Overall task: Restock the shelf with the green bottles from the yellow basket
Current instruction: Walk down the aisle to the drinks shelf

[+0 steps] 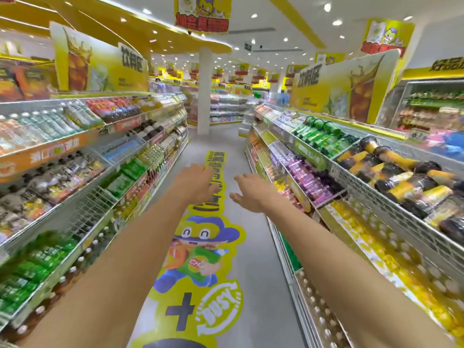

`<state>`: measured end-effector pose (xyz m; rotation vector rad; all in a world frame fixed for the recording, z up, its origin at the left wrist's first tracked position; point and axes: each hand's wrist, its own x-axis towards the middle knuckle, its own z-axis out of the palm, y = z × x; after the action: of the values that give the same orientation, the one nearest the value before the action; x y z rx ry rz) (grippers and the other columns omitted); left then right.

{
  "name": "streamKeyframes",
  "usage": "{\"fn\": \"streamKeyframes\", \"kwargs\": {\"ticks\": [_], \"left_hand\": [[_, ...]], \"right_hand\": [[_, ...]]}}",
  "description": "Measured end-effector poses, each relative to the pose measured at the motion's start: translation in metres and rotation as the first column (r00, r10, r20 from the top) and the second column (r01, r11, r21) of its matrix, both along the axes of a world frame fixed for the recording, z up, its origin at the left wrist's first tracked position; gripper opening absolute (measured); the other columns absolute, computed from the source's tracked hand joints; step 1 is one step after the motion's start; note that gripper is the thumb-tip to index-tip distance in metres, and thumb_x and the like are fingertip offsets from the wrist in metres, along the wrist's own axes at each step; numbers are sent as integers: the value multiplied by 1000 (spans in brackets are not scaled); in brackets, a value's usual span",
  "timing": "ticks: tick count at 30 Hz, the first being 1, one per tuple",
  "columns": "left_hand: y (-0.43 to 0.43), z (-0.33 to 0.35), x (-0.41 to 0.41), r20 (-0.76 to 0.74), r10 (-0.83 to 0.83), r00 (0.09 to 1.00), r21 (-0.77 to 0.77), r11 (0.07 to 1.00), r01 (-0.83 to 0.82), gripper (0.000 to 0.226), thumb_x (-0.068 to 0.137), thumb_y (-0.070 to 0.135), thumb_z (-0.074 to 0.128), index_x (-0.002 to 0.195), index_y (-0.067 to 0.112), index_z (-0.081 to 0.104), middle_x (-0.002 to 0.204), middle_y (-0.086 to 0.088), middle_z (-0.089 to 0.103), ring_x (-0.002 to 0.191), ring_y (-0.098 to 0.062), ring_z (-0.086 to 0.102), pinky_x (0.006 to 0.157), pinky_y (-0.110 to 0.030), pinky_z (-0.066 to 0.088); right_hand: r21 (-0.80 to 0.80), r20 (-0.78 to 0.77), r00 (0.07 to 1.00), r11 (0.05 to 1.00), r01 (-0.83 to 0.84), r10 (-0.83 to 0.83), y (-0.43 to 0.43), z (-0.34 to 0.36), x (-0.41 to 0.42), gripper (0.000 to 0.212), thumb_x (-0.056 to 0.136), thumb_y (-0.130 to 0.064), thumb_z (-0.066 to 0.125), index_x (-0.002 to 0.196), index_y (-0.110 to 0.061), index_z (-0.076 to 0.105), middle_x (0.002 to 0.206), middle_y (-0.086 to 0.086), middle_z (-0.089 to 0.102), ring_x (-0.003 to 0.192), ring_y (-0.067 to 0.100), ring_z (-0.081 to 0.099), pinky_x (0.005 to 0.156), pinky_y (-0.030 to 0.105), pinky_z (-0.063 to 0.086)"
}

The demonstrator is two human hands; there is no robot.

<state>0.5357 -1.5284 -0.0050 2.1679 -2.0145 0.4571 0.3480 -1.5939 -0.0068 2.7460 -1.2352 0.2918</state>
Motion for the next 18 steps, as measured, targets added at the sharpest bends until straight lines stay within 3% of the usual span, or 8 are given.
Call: {"fn": "streamKeyframes", "kwargs": {"ticks": [8, 14, 18], "left_hand": [[-174, -18, 71, -8, -49, 999, 69, 996, 49, 59, 98, 54, 45, 140, 13, 45, 131, -16, 57, 122, -37, 54, 97, -50, 47], [-312, -37, 127, 50, 48, 998, 104, 993, -53, 59, 100, 54, 42, 143, 13, 42, 137, -12, 53, 127, -33, 52, 98, -45, 45], [-406, -27, 173, 17, 78, 997, 150, 986, -80, 56, 101, 52, 43, 139, 11, 45, 134, -13, 54, 125, -34, 52, 99, -46, 45]], "right_hand": [[-10, 23, 1000, 1000, 17, -17, -174, -8, 75, 55, 99, -50, 52, 139, -13, 47, 138, 12, 50, 130, 33, 47, 99, 46, 44], [18, 37, 999, 1000, -25, 25, -335, -32, 130, 56, 98, -51, 51, 139, -13, 47, 140, 12, 50, 132, 34, 46, 102, 48, 46], [32, 51, 996, 997, -77, 75, -442, -21, 168, 51, 97, -50, 51, 132, -12, 51, 131, 13, 54, 125, 35, 50, 95, 49, 48]]}}
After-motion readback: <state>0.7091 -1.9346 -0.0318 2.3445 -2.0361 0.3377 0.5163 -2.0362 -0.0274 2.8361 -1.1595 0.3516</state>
